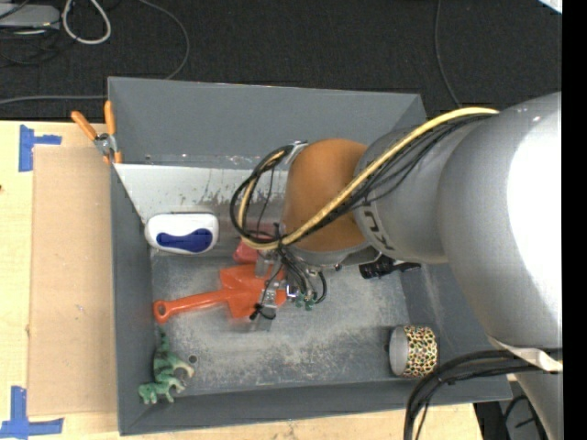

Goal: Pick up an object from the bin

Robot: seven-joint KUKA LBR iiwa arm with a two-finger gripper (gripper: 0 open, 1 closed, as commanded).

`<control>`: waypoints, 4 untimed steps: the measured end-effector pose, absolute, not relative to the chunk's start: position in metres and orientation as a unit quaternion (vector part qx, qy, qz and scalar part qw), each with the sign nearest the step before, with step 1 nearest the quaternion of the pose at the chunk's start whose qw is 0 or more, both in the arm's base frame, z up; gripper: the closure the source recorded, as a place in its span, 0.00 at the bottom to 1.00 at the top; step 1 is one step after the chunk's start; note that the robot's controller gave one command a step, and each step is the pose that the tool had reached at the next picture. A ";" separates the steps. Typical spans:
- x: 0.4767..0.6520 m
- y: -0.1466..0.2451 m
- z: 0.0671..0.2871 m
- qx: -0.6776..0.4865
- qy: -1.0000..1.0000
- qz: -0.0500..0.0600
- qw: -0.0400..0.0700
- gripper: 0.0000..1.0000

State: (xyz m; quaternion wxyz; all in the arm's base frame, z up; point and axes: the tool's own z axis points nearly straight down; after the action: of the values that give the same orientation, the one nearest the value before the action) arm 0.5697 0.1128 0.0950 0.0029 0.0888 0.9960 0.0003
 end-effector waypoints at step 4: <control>0.538 0.158 0.069 0.105 0.994 0.000 0.000 0.00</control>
Offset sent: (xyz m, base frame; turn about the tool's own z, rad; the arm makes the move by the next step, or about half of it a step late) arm 0.0053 0.0094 -0.0151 0.0120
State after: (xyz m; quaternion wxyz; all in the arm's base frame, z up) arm 0.5375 0.1577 0.0692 0.0001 0.1051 0.9945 0.0004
